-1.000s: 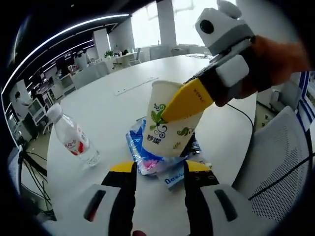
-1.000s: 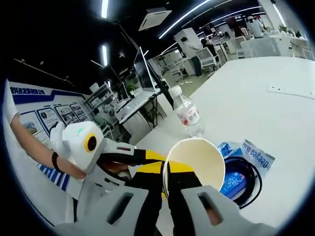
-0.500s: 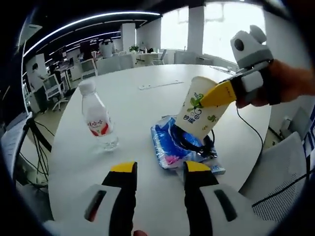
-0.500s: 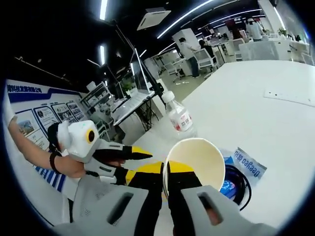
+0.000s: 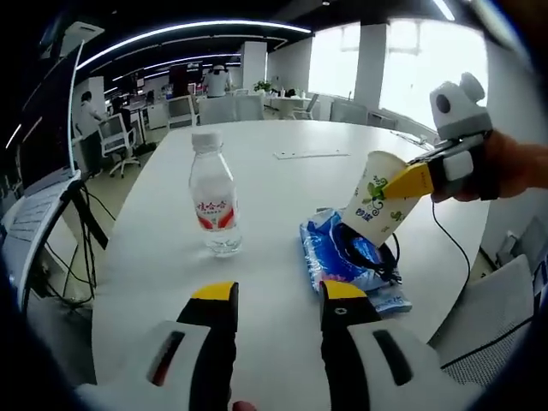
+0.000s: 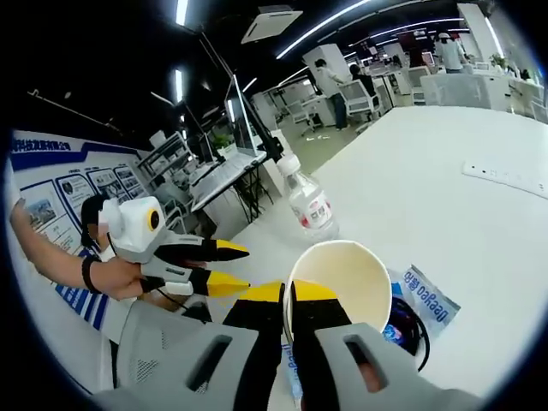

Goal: Arrange the tabletop items into an orderly group along one side of the table until the central work area is clear of visible clutter.

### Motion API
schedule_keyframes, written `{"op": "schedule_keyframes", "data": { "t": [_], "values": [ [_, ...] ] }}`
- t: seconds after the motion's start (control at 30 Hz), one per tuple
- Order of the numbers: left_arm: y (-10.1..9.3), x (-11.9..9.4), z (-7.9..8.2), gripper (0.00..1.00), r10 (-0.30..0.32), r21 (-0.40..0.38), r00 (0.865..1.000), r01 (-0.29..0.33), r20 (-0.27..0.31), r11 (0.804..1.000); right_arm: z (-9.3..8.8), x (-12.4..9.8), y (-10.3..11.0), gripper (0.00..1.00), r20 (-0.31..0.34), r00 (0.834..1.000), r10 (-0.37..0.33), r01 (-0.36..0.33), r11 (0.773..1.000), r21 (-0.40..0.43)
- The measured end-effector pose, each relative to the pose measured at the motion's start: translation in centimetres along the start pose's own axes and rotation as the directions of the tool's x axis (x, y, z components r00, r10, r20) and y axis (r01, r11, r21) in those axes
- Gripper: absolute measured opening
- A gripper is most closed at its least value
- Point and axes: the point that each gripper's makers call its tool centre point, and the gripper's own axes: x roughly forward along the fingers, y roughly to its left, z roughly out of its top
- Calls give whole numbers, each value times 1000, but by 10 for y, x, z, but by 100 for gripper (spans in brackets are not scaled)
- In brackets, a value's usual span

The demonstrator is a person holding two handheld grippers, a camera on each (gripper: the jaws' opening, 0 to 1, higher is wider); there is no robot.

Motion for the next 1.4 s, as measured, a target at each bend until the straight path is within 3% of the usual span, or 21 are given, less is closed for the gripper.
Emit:
{"op": "schedule_keyframes", "data": {
  "t": [0.3, 0.47, 0.7, 0.93, 1.2, 1.4],
  "values": [
    [10, -4, 4, 38, 29, -35, 999, -28, 25, 999, 2, 16, -4, 0, -63, 998, -11, 7, 997, -79],
    [17, -7, 5, 38, 40, -46, 999, -38, 33, 998, -2, 25, -8, 0, -86, 996, -14, 7, 997, -83],
    [32, -15, -1, 38, 61, -63, 998, -59, 32, 996, -1, 39, -14, 0, -112, 993, -23, 13, 996, -90],
    [43, -23, -4, 38, 79, -69, 996, -76, 41, 995, 2, 55, -20, 0, -164, 986, -39, 14, 988, -154],
    [52, -29, -8, 39, 91, -73, 995, -88, 46, 993, 5, 73, -28, 0, -224, 971, -86, 26, 966, -256],
    [52, -33, -11, 39, 92, -77, 995, -89, 45, 993, -3, 89, -36, 0, -300, 945, -128, 9, 929, -369]
  ]
}}
